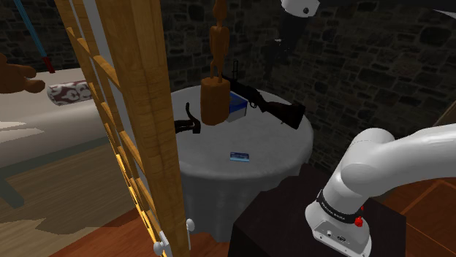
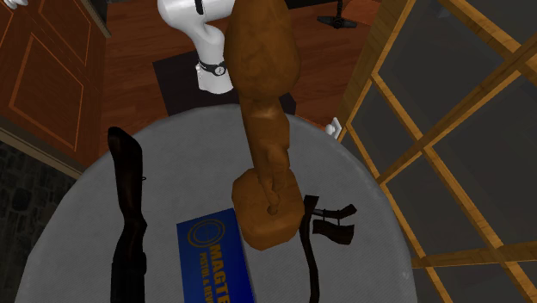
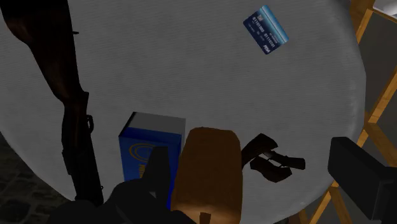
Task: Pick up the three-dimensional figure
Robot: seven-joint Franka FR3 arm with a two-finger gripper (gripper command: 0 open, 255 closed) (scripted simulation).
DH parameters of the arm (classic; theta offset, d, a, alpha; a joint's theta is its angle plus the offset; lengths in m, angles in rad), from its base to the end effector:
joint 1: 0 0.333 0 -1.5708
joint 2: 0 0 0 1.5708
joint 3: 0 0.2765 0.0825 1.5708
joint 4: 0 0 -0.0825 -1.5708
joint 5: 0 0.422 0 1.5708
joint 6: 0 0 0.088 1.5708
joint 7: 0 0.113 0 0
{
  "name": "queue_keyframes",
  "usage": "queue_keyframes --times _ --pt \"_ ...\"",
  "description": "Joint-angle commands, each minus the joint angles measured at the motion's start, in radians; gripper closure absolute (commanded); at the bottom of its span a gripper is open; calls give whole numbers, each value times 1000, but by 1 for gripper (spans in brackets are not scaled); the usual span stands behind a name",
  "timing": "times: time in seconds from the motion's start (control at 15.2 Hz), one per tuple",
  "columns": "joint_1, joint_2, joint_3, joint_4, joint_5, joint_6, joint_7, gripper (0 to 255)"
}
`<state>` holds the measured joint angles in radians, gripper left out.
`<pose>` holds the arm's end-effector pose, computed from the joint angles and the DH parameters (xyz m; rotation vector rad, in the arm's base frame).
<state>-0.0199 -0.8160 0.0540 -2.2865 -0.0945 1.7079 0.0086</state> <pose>0.3789 0.0083 0.6181 2.9896 0.0224 0.3583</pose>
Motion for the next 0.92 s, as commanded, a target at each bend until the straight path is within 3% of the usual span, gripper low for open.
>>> queue_keyframes --times 0.0,0.86 --pt "0 0 0 0 0 0 0 0" --pt "25 453 -131 433 70 111 -180 0"
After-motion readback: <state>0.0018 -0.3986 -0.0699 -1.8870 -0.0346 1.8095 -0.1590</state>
